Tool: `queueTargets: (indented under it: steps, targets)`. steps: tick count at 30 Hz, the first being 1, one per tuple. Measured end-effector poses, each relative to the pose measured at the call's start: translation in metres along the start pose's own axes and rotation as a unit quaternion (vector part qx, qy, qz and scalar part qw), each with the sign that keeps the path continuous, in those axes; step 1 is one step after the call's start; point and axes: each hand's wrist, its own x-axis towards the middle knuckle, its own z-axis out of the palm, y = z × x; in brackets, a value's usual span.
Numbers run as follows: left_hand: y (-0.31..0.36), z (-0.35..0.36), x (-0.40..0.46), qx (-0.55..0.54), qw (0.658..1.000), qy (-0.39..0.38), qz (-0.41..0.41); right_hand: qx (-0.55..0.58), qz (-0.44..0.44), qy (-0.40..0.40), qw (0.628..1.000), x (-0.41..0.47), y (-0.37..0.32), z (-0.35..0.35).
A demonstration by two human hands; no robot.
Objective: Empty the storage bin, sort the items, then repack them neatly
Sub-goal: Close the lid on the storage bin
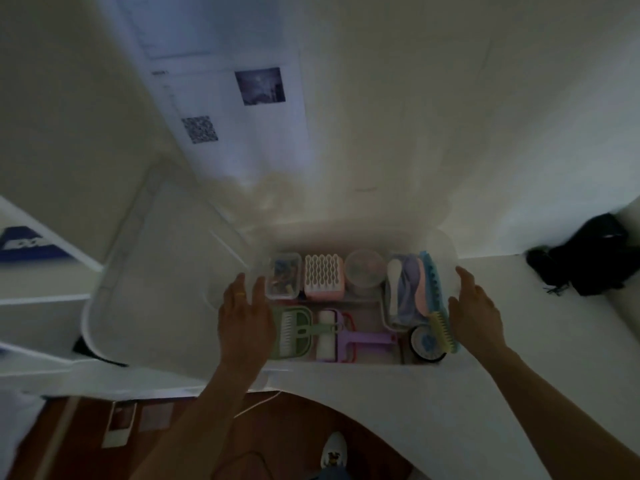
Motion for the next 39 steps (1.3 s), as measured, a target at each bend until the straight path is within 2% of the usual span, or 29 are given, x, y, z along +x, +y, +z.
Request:
queueTargets:
  steps: [3, 6, 11, 14, 16, 19, 21, 22, 26, 33, 39]
  targets:
    - [-0.010, 0.008, 0.002, -0.004, 0.998, -0.068, -0.010, 0.012, 0.002, 0.008, 1.000, -0.003, 0.005, 0.006]
    - [-0.009, 0.009, 0.000, -0.059, 0.994, -0.088, -0.029, 0.000, -0.007, 0.031, 0.999, -0.003, 0.008, 0.012]
    - [-0.010, 0.010, 0.002, -0.122, 0.991, -0.044, -0.042, -0.020, -0.029, 0.038, 0.999, -0.002, 0.014, 0.015]
    - [-0.015, 0.010, 0.000, -0.078, 0.996, -0.017, -0.028, -0.022, -0.029, 0.044, 0.998, -0.004, 0.020, 0.015]
    - [-0.016, -0.001, 0.001, -0.027, 0.999, 0.026, 0.011, -0.023, -0.020, 0.050, 0.998, -0.008, 0.026, 0.016]
    - [-0.013, -0.045, 0.005, 0.043, 0.981, 0.172, 0.079, -0.029, -0.006, 0.057, 0.998, -0.011, 0.034, 0.012]
    - [-0.018, -0.084, 0.006, 0.088, 0.960, 0.253, 0.081, -0.034, 0.000, 0.055, 0.998, -0.013, 0.041, 0.010]
    - [-0.021, -0.102, 0.009, 0.110, 0.955, 0.268, 0.062, -0.037, 0.002, 0.056, 0.998, -0.014, 0.045, 0.009]
    - [-0.039, -0.142, 0.017, 0.207, 0.955, 0.210, -0.033, -0.038, 0.002, 0.061, 0.997, -0.015, 0.062, 0.002]
    - [-0.013, -0.163, 0.033, 0.252, 0.960, 0.105, -0.067, -0.050, 0.009, 0.079, 0.996, -0.016, 0.087, -0.011]
    - [0.029, -0.185, 0.032, 0.250, 0.966, 0.044, -0.048, -0.054, 0.015, 0.085, 0.995, -0.018, 0.103, -0.022]
